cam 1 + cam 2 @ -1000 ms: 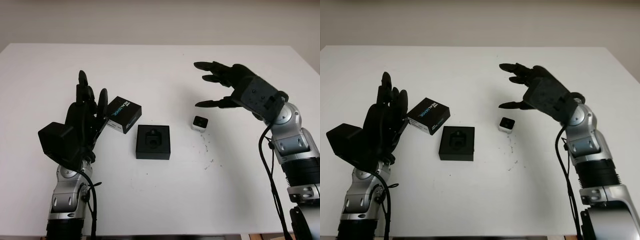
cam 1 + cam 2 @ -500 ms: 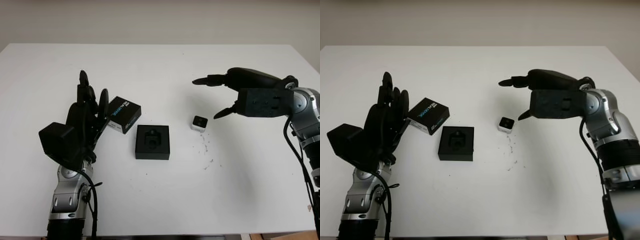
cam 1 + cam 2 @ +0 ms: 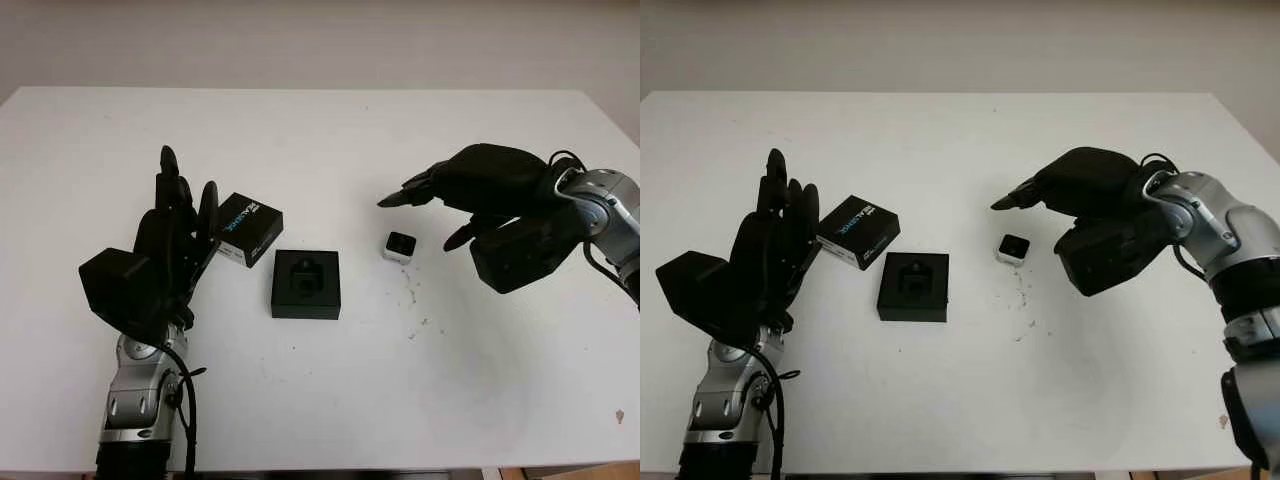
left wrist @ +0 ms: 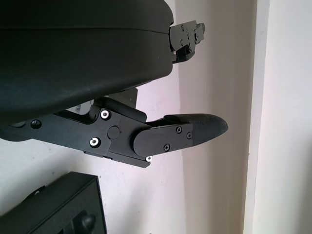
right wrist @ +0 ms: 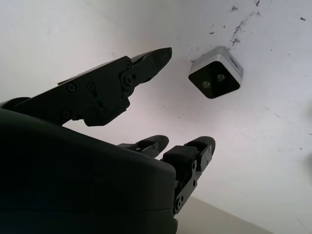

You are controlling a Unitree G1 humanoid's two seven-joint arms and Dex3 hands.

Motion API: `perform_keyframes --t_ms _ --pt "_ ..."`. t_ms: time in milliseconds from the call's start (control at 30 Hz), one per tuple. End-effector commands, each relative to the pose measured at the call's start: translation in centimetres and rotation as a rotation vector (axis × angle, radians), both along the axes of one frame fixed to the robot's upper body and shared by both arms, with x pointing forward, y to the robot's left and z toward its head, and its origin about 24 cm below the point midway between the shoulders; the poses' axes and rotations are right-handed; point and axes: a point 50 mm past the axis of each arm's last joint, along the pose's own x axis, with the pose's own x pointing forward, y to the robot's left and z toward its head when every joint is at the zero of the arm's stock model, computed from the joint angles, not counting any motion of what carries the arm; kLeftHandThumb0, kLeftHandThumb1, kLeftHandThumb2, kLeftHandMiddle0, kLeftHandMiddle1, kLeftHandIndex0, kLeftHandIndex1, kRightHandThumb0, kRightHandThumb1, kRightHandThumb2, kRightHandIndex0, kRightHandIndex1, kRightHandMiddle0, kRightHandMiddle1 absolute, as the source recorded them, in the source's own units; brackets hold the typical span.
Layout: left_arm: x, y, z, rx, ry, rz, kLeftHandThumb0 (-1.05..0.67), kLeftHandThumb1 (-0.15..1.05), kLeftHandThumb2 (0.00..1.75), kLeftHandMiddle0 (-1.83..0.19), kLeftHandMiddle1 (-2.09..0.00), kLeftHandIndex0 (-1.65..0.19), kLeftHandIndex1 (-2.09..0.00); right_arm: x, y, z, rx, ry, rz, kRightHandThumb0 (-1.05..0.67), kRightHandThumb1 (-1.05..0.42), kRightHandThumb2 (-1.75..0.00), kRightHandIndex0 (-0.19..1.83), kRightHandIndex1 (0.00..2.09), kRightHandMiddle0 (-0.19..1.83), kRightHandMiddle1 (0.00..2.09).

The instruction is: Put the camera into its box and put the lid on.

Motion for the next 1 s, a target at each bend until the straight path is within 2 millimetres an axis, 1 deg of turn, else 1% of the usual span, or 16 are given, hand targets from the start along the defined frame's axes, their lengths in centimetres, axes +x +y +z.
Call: perform_keyframes --t_ms 0,200,400,667,967 --pt "-0.2 -0.1 0.2 -0.001 -0.012 -0.004 -0.58 1.05 0.52 0.19 0.00 0.19 0.00 0.2 0.0 0.6 0.007 -0.024 0.015 -0.07 -0.81 -0.06 0.47 0.12 0.49 0.07" --pt "-0.3 -0.1 0.2 -0.005 -0.010 -0.008 -0.59 1.05 0.51 0.19 0.00 0.19 0.00 0.4 0.4 0.0 0.047 -0.030 0.048 -0.10 -0.79 -0.05 0.48 0.12 0.51 0.07" --pt "-0.4 -0.1 0.2 0.001 -0.009 -0.003 -0.58 1.05 0.51 0.19 0.00 0.19 0.00 0.6 0.9 -0.7 0.056 -0.027 0.059 -0.14 -0.80 -0.06 0.48 0.11 0.49 0.06" --pt "-0.4 0.0 0.2 0.000 -0.010 -0.003 -0.58 1.05 0.52 0.19 0.00 0.19 0.00 1.1 1.6 -1.6 0.026 -0.014 0.057 -0.19 -0.83 -0.06 0.48 0.10 0.49 0.06" --pt "-0.4 0.0 0.2 0.001 -0.005 -0.001 -0.59 1.05 0.51 0.19 0.00 0.19 0.00 1.3 2.0 -2.4 0.025 -0.036 0.073 -0.24 -0.84 -0.06 0.51 0.12 0.52 0.08"
